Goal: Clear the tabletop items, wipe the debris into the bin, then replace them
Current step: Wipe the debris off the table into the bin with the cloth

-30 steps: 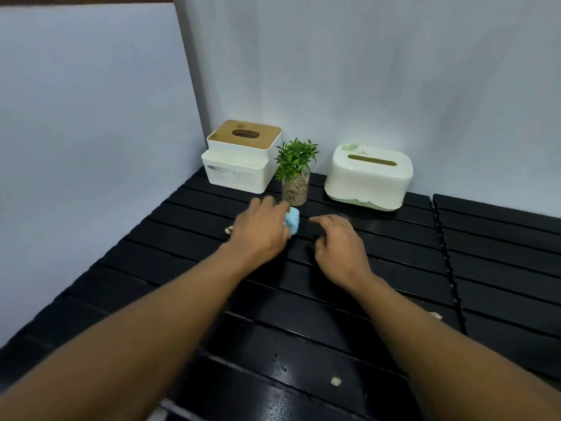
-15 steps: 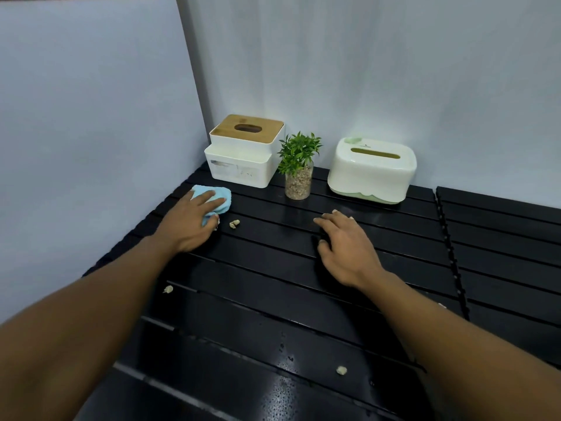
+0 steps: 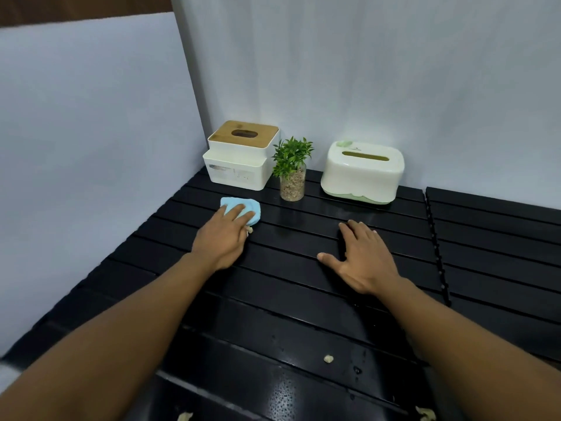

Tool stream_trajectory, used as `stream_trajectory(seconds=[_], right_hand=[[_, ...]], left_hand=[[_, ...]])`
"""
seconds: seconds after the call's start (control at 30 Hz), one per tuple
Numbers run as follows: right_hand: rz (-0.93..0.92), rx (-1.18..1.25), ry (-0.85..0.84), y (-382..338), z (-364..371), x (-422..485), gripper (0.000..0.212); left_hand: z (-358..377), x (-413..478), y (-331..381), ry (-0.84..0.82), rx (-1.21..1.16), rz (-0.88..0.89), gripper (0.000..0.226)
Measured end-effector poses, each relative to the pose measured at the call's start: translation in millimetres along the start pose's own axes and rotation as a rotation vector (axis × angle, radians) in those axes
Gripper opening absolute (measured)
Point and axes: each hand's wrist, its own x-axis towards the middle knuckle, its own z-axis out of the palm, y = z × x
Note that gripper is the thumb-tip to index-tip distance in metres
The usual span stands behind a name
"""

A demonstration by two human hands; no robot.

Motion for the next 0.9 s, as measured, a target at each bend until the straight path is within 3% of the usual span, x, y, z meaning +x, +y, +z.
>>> stream_trajectory(seconds=[0.13,0.23,0.33,0.4,0.5,0.67,0.8,0.9], right_hand=[[0.045,-0.024,0.012,5,7,-9,0.102],[0.044,-0.025,0.043,4,9,-9,0.103],[0.04,-0.017,0.065,4,10,-10,0.102],[0.041,-0.013,0.067,6,11,-10,0.101],[0.046,-0.01,0.073,7,10,-9,0.101],[0.043,0.0,0.076,8,13,-10,0.102],[0.036,0.008,0.087,9,13,-9,0.102],[0.03,0.012,0.084,10,14,-8,0.102]], left_hand=[[9,-1,37,-0.088,-0.017,0.073,0.069],[1,0,45,-0.142,-0.01,0.111,0.063],[-8,-6,29,-0.052,0.061,0.205,0.067],[-3,-12,23,-0.014,-0.022,0.234,0.062],[4,-12,25,0.018,-0.213,0.206,0.051],[-9,-5,-13,0.121,-0.276,0.038,0.04],[-13,-6,-44,0.06,-0.166,0.15,0.062],[-5,-3,-30,0.028,-0.225,0.138,0.068]])
